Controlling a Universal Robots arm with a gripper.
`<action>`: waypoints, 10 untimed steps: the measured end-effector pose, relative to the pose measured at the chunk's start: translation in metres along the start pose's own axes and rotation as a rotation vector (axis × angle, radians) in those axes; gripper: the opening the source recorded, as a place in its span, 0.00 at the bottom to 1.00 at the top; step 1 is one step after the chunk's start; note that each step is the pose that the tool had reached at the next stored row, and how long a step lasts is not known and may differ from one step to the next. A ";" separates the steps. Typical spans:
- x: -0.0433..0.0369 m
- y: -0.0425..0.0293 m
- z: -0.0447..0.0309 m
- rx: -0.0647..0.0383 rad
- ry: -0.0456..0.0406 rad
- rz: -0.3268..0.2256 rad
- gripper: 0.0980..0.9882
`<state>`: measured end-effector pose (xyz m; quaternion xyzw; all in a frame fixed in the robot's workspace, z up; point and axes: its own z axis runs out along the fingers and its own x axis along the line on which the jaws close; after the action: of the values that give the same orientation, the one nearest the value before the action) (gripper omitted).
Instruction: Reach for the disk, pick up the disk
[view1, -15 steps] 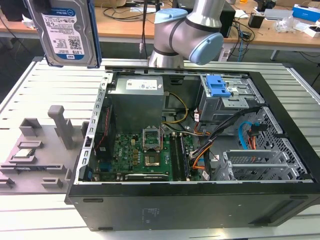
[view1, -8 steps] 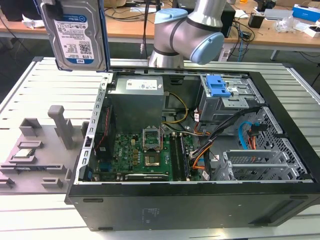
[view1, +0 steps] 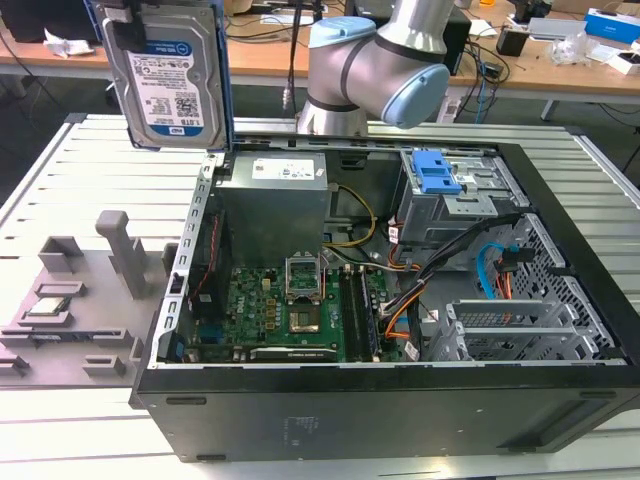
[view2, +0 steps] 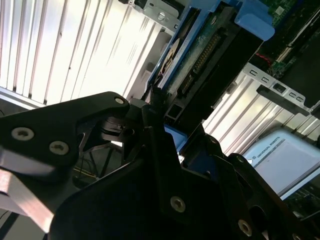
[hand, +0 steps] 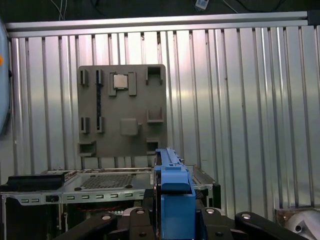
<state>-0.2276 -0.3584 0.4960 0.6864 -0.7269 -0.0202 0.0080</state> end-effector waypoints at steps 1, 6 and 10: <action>-0.0002 -0.0046 -0.0002 0.000 0.0003 0.000 0.30; -0.0010 -0.0176 -0.0007 0.000 0.0002 0.000 0.30; -0.0018 -0.0316 -0.0013 0.000 0.0003 0.000 0.30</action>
<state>-0.1959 -0.3584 0.4960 0.6865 -0.7269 -0.0201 0.0081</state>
